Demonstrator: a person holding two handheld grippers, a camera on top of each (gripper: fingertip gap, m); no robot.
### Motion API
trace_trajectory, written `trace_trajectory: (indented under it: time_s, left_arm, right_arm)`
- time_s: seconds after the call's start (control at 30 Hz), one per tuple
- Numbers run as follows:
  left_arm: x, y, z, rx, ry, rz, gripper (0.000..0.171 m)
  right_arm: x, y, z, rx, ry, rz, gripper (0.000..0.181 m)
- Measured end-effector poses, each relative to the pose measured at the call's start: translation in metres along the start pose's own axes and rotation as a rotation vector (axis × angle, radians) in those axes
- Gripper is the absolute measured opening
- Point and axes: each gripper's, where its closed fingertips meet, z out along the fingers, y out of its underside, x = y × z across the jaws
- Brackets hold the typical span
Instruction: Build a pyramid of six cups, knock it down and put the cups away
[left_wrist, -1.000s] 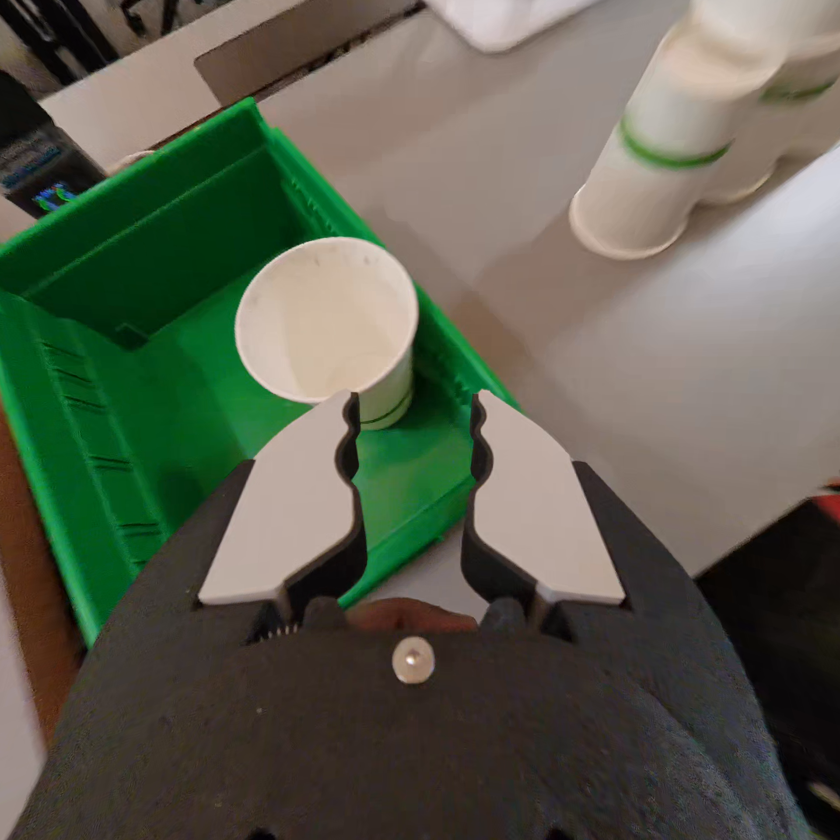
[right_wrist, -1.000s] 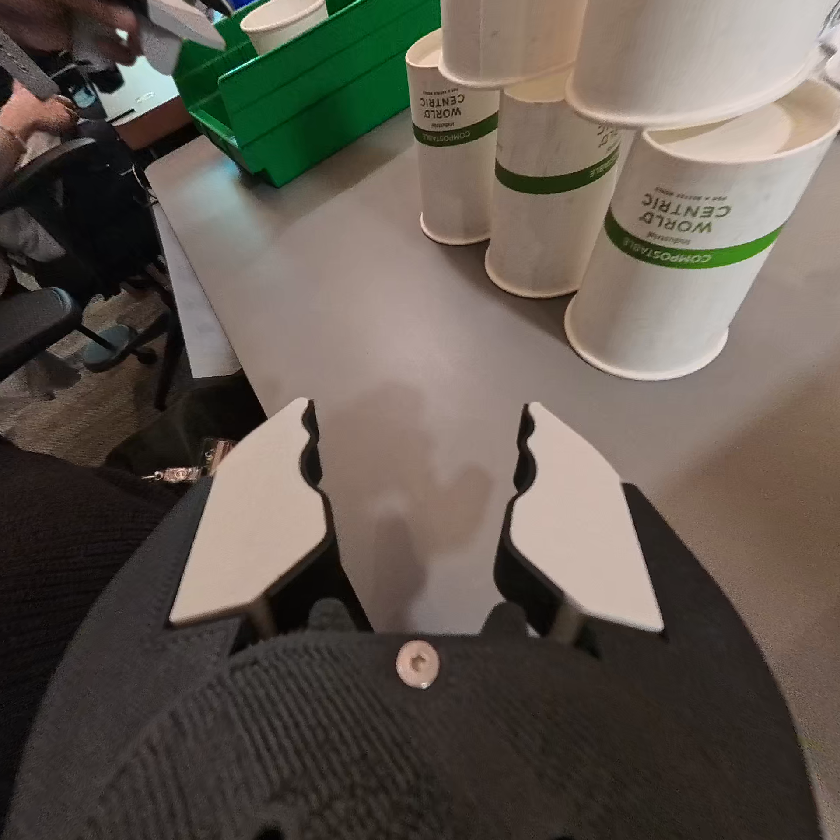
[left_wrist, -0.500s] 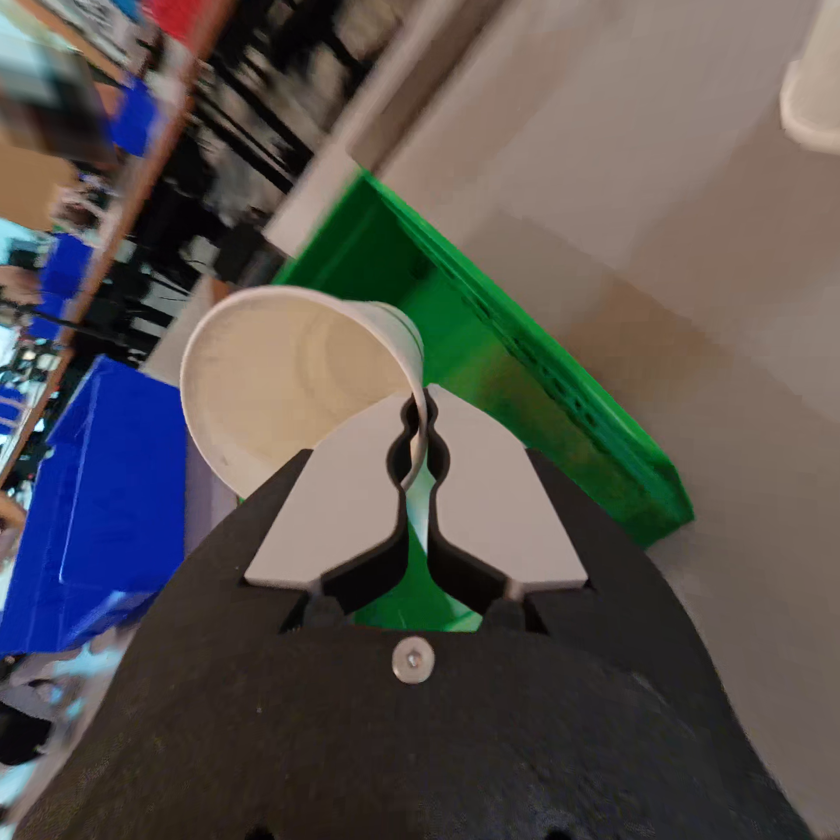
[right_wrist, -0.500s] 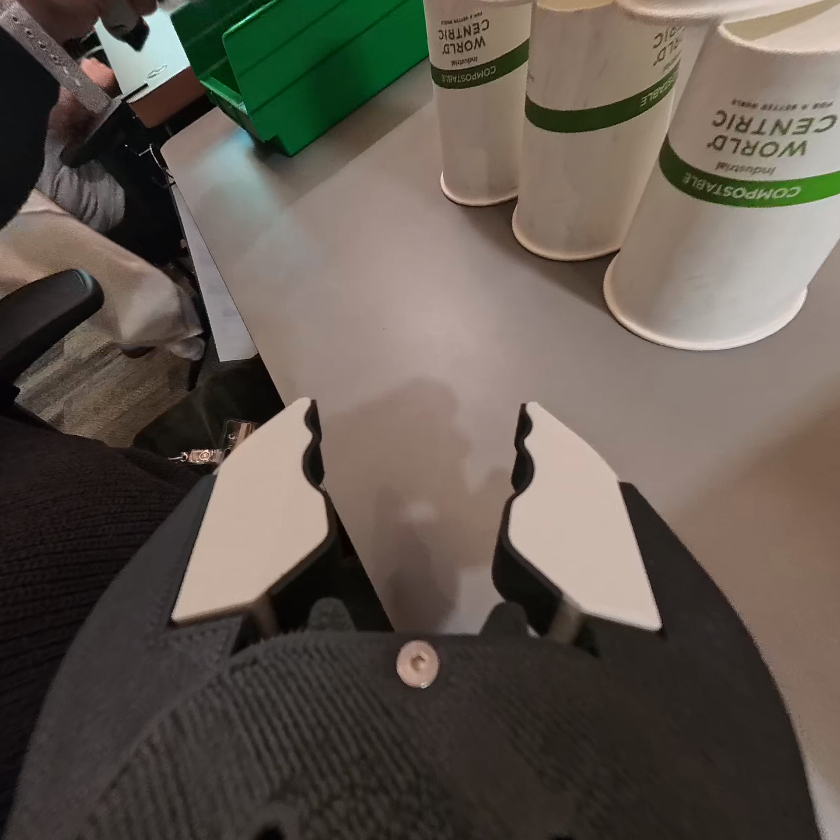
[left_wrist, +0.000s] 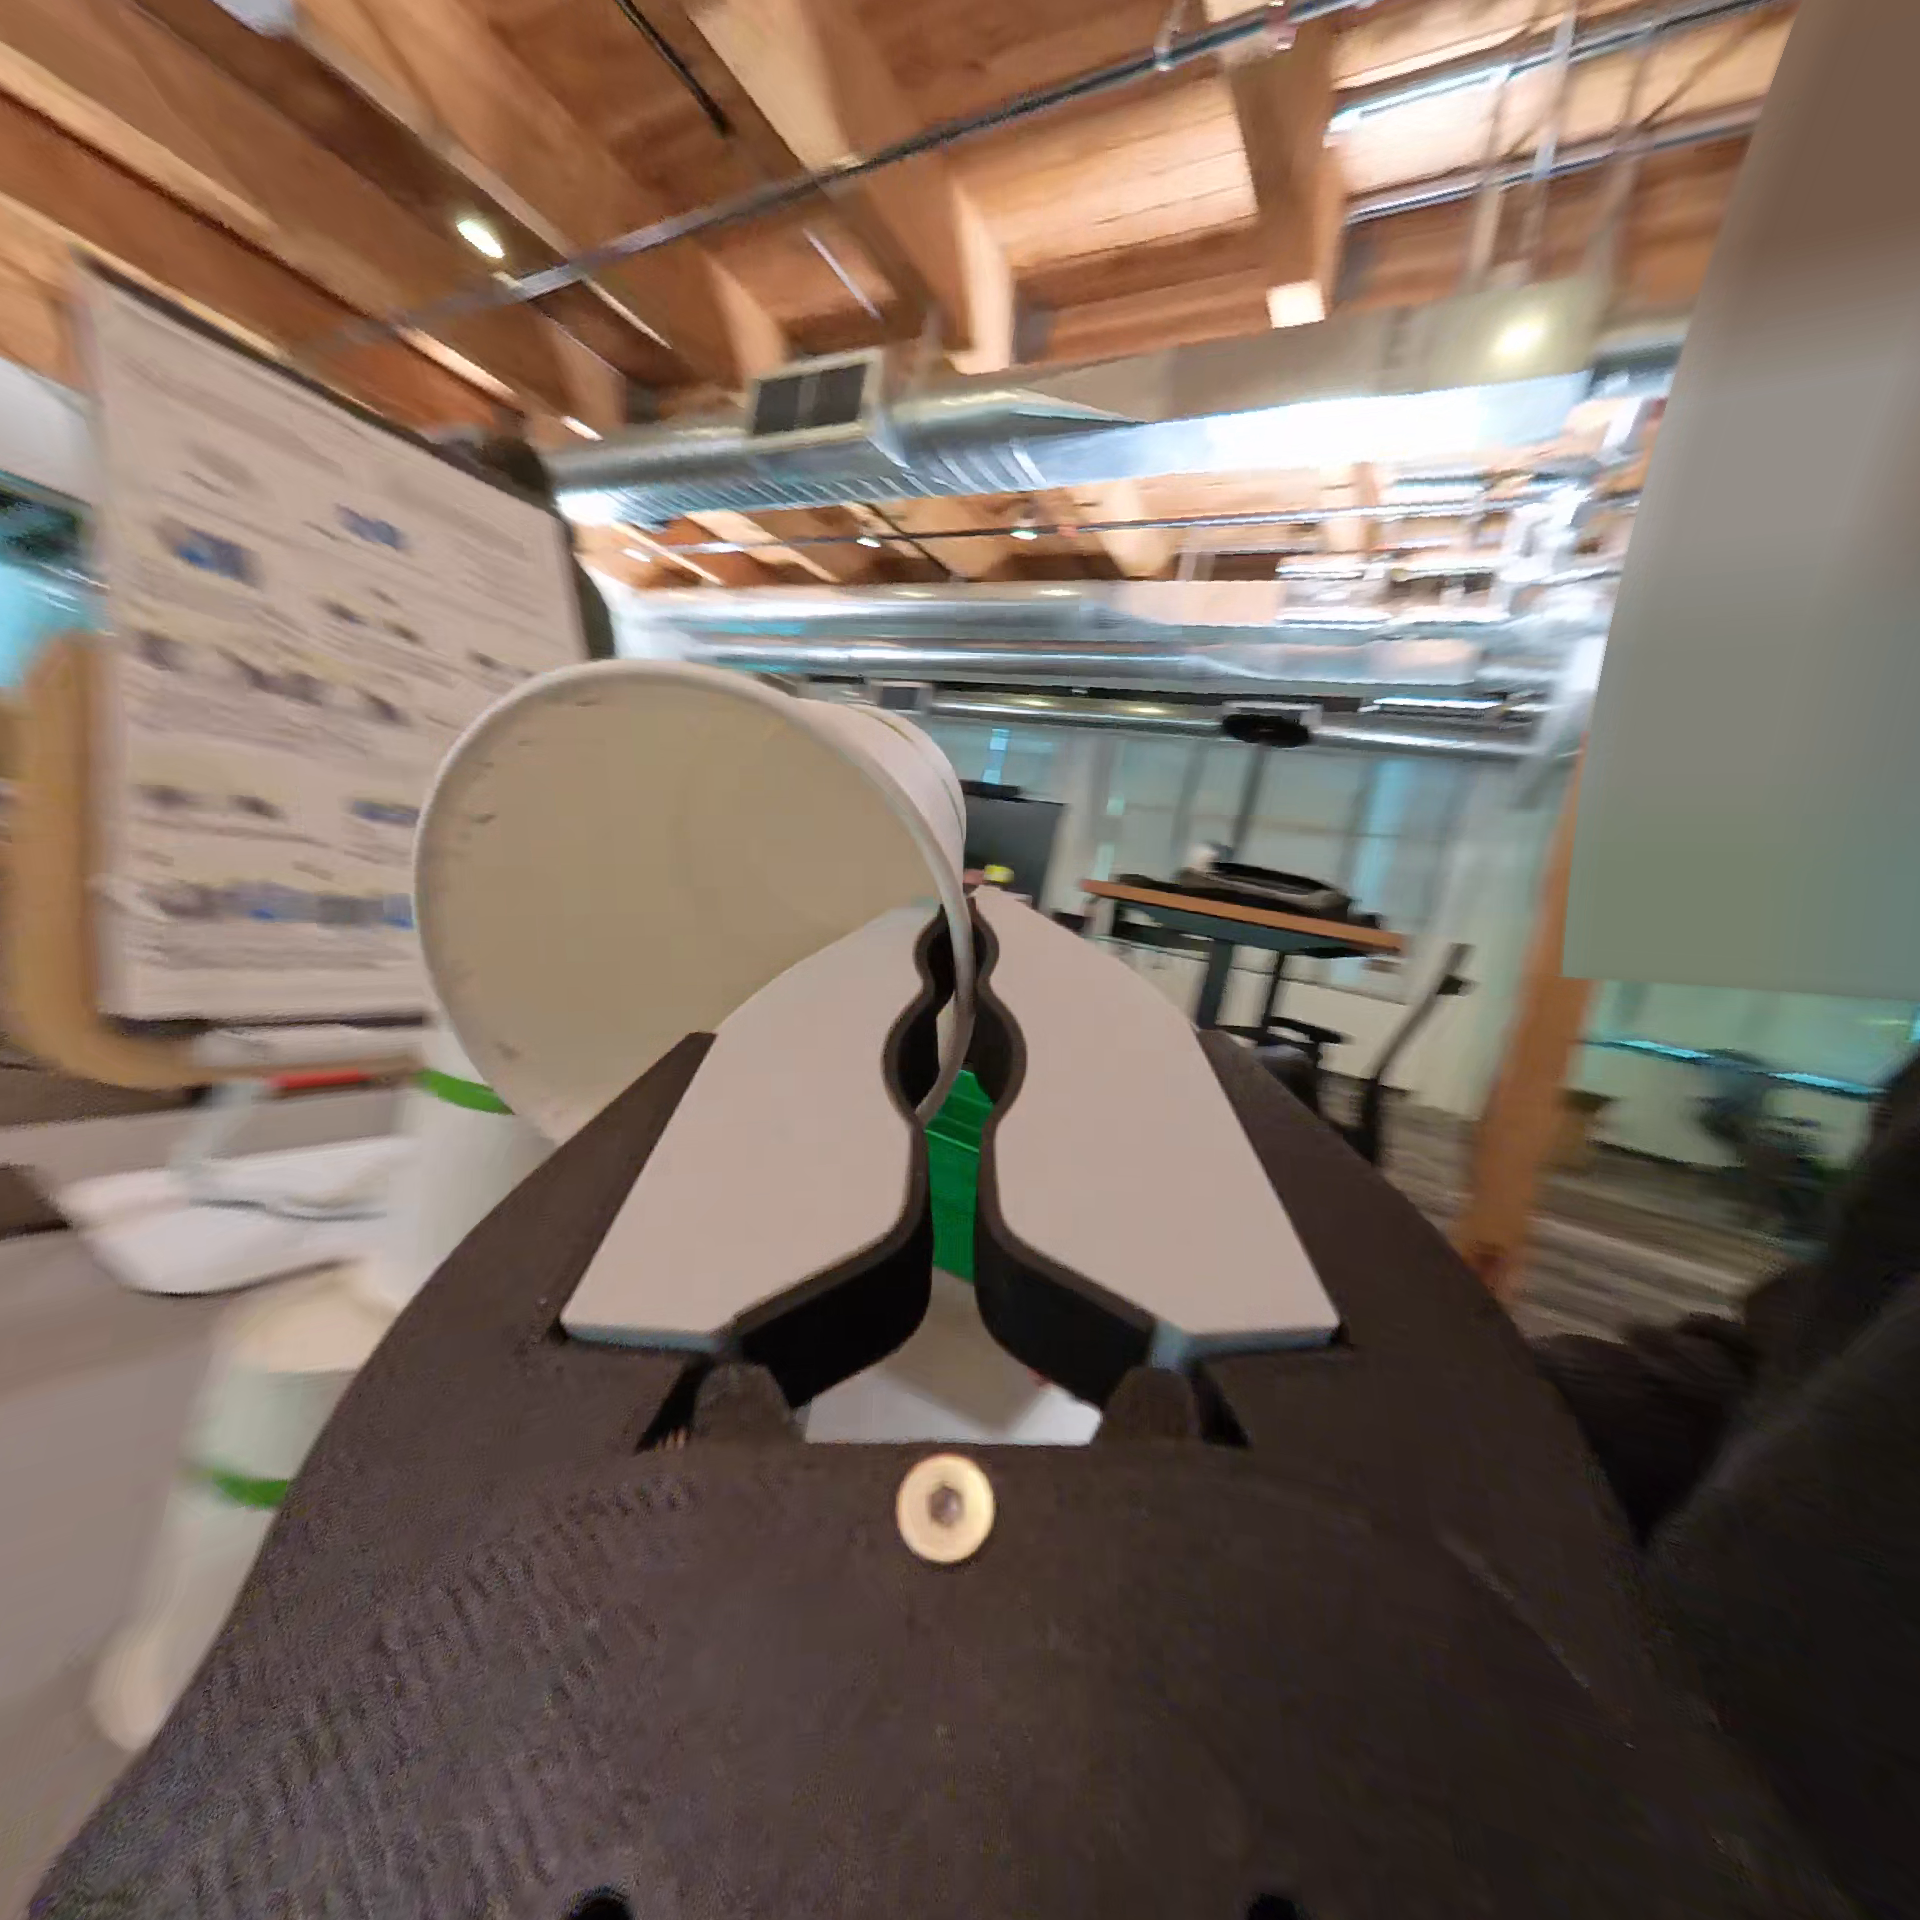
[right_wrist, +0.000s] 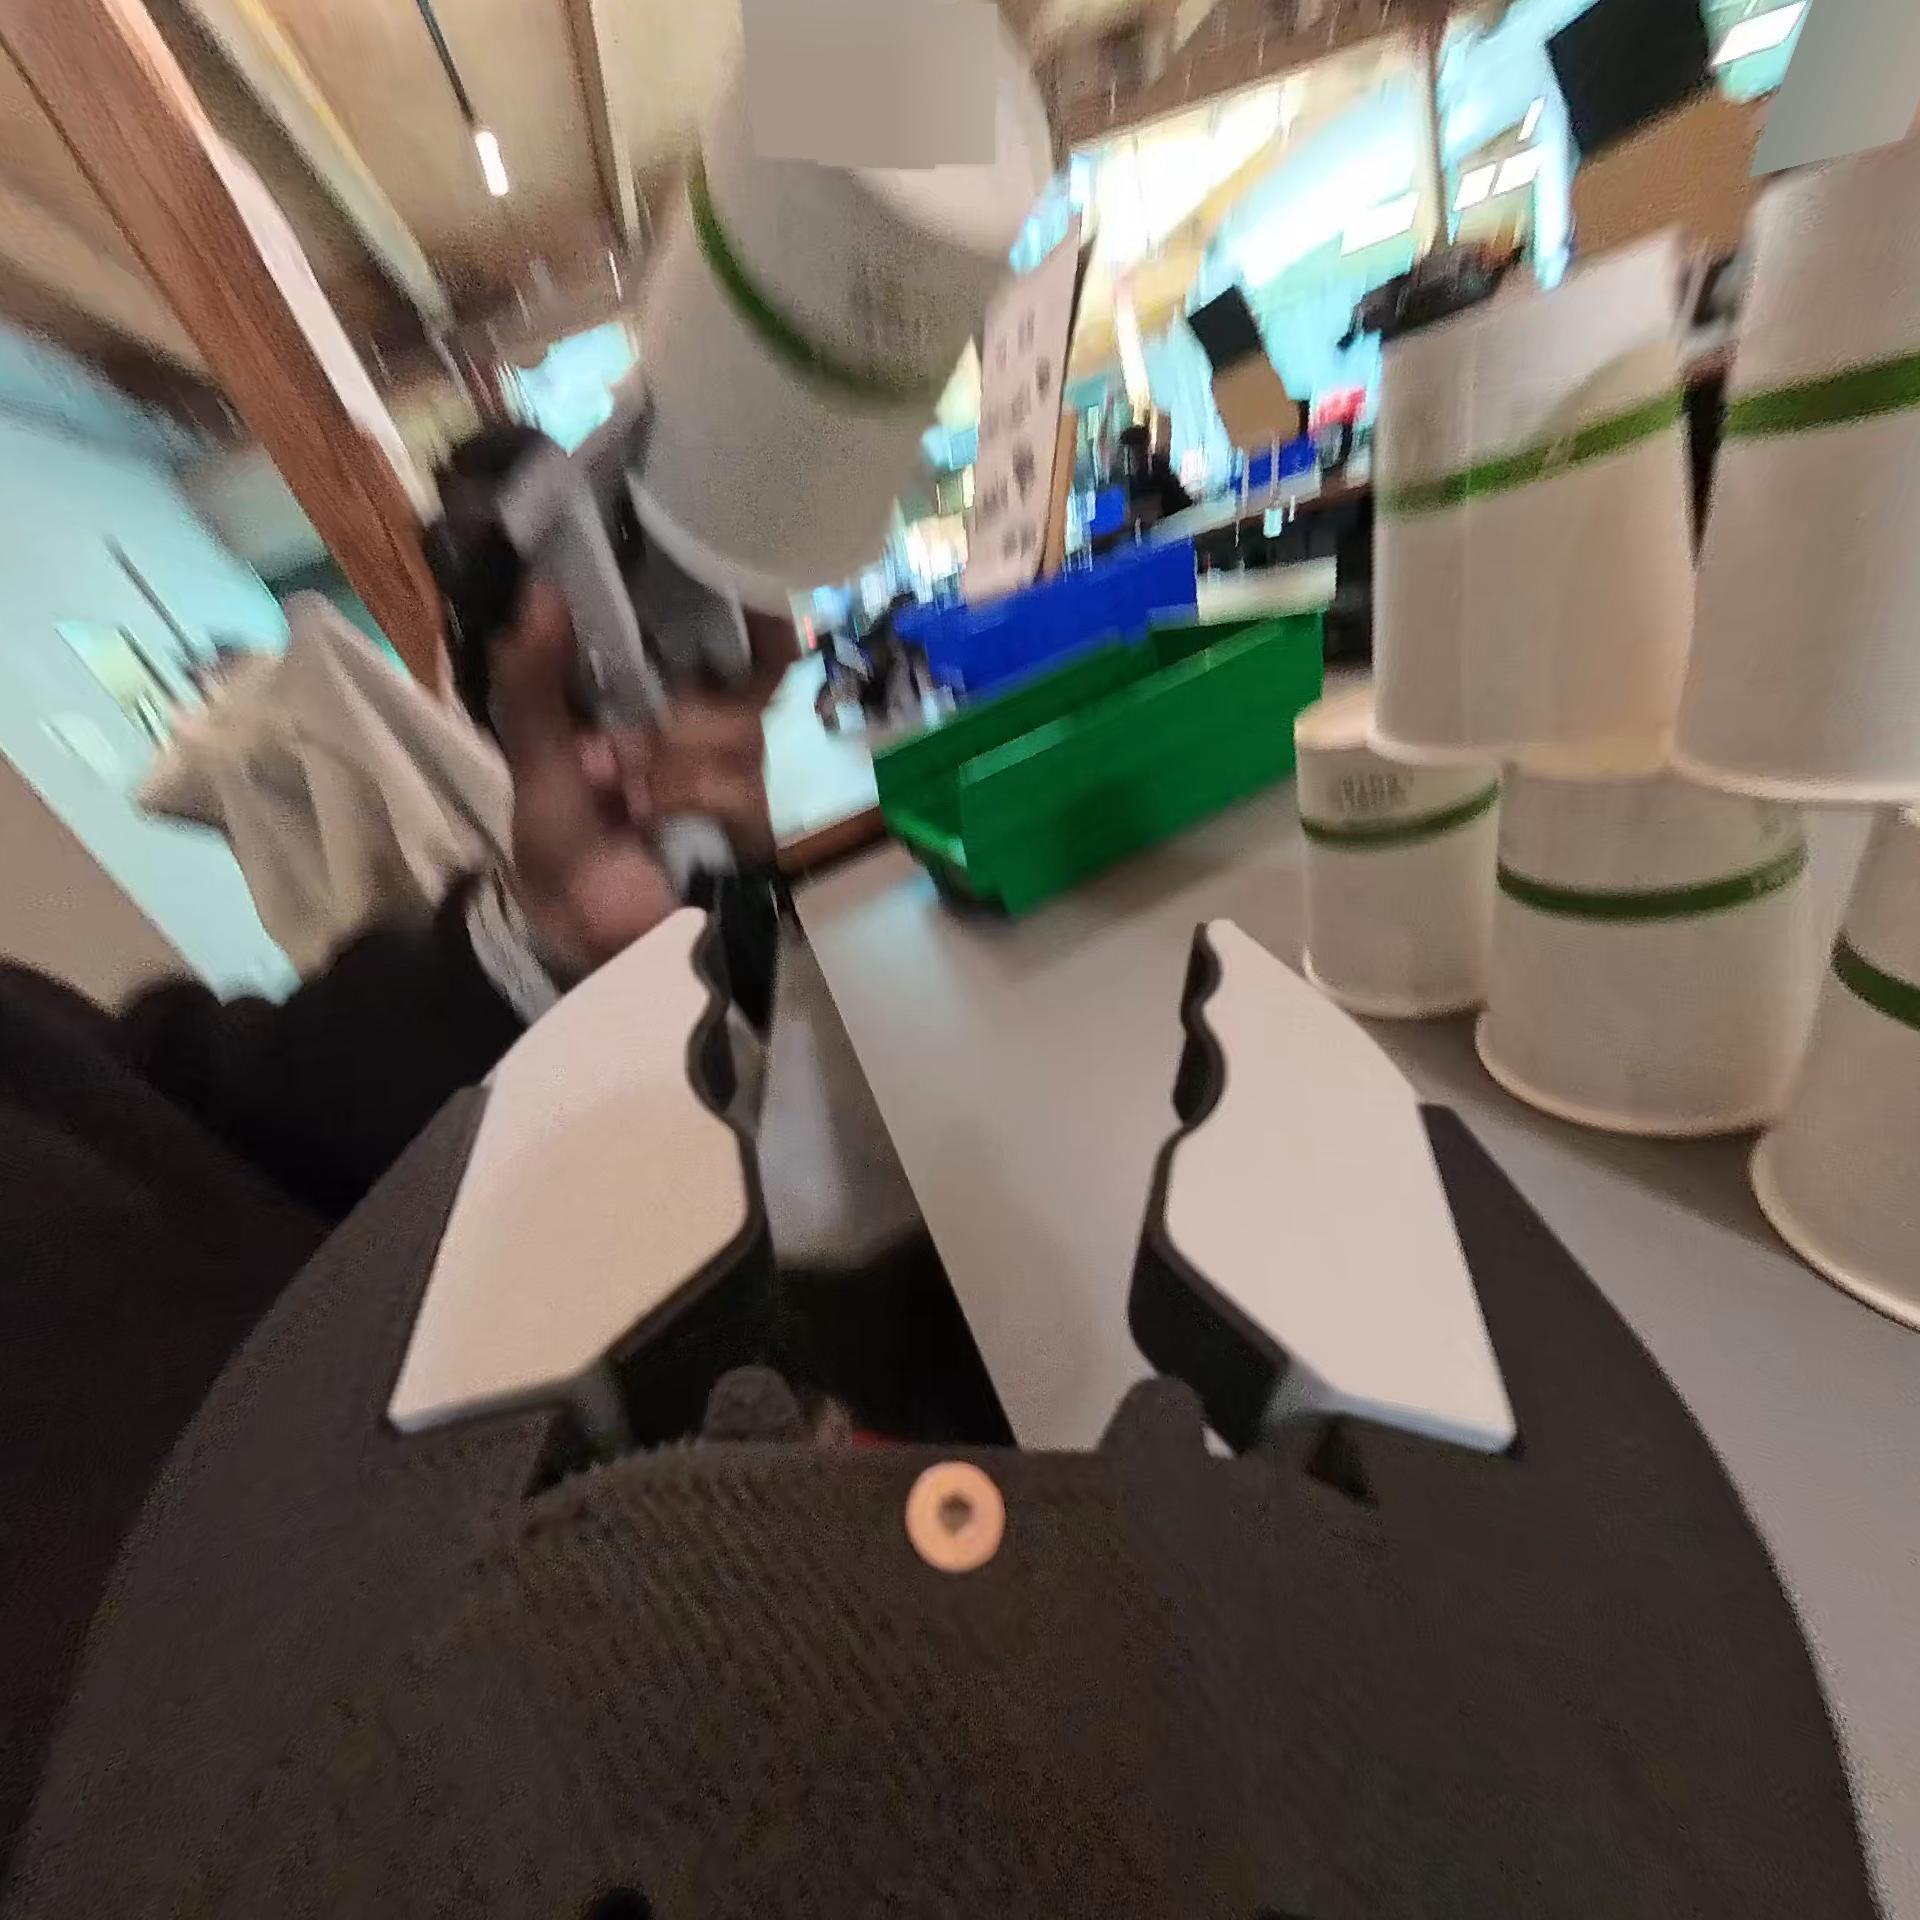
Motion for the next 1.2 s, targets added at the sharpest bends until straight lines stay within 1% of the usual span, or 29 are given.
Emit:
trace_trajectory:
  time_s: [0.07, 0.13, 0.17, 0.23, 0.33, 0.4, 0.47, 0.57, 0.63, 0.7, 0.73, 0.77, 0.8, 0.83, 0.9, 0.97, 1.03, 1.1, 1.13, 1.2]
  left_arm:
    - [0.024, 0.035, 0.015, -0.017, 0.063, -0.114, 0.001]
    - [0.038, 0.063, 0.030, -0.028, 0.072, -0.226, 0.001]
    - [0.046, 0.073, 0.037, -0.033, 0.084, -0.279, 0.001]
    - [0.061, 0.094, 0.048, -0.058, 0.125, -0.362, 0.001]
    - [0.076, 0.118, 0.056, -0.105, 0.154, -0.399, 0.001]
    - [0.081, 0.128, 0.058, -0.127, 0.163, -0.416, 0.002]
    - [0.088, 0.133, 0.057, -0.141, 0.190, -0.431, 0.001]
    - [0.096, 0.144, 0.056, -0.187, 0.217, -0.392, 0.001]
    - [0.095, 0.147, 0.055, -0.199, 0.208, -0.370, 0.001]
    - [0.091, 0.147, 0.053, -0.209, 0.199, -0.366, 0.002]
    - [0.086, 0.146, 0.051, -0.201, 0.183, -0.356, 0.005]
    - [0.080, 0.145, 0.049, -0.191, 0.150, -0.344, 0.015]
    - [0.069, 0.146, 0.048, -0.191, 0.093, -0.334, 0.028]
    - [0.059, 0.149, 0.046, -0.202, 0.037, -0.327, 0.037]
    - [0.044, 0.157, 0.042, -0.244, -0.038, -0.304, 0.046]
    - [0.029, 0.169, 0.038, -0.312, -0.114, -0.264, 0.051]
    - [0.014, 0.180, 0.032, -0.380, -0.192, -0.217, 0.054]
    - [0.004, 0.188, 0.026, -0.431, -0.230, -0.187, 0.054]
    - [0.002, 0.190, 0.023, -0.444, -0.235, -0.176, 0.054]
    - [-0.003, 0.193, 0.020, -0.457, -0.240, -0.146, 0.054]
  right_arm:
    - [-0.004, -0.027, -0.008, 0.194, -0.011, 0.093, 0.078]
    - [-0.009, -0.046, -0.020, 0.345, -0.046, 0.155, 0.079]
    - [-0.012, -0.050, -0.024, 0.378, -0.056, 0.165, 0.081]
    - [-0.014, -0.052, -0.025, 0.394, -0.061, 0.177, 0.088]
    - [-0.012, -0.054, -0.025, 0.415, -0.055, 0.244, 0.096]
    - [-0.005, -0.055, -0.028, 0.446, -0.038, 0.300, 0.091]
    - [0.001, -0.054, -0.027, 0.445, -0.033, 0.356, 0.089]
    - [0.005, -0.052, -0.026, 0.449, -0.062, 0.429, 0.085]
    - [0.006, -0.052, -0.024, 0.430, -0.064, 0.414, 0.085]
    - [0.009, -0.057, -0.021, 0.402, -0.036, 0.361, 0.084]
    - [0.012, -0.064, -0.022, 0.409, -0.019, 0.323, 0.084]
    - [0.015, -0.075, -0.025, 0.422, 0.000, 0.284, 0.084]
    - [0.021, -0.086, -0.026, 0.426, 0.029, 0.244, 0.084]
    - [0.028, -0.096, -0.027, 0.417, 0.064, 0.203, 0.084]
    - [0.043, -0.122, -0.026, 0.400, 0.130, 0.134, 0.084]
    - [0.055, -0.145, -0.015, 0.340, 0.183, 0.074, 0.084]
    - [0.068, -0.161, 0.007, 0.215, 0.251, -0.034, 0.084]
    - [0.085, -0.170, 0.032, 0.028, 0.329, -0.194, 0.084]
    - [0.095, -0.175, 0.043, -0.041, 0.376, -0.273, 0.085]
    - [0.111, -0.188, 0.064, -0.119, 0.419, -0.355, 0.085]
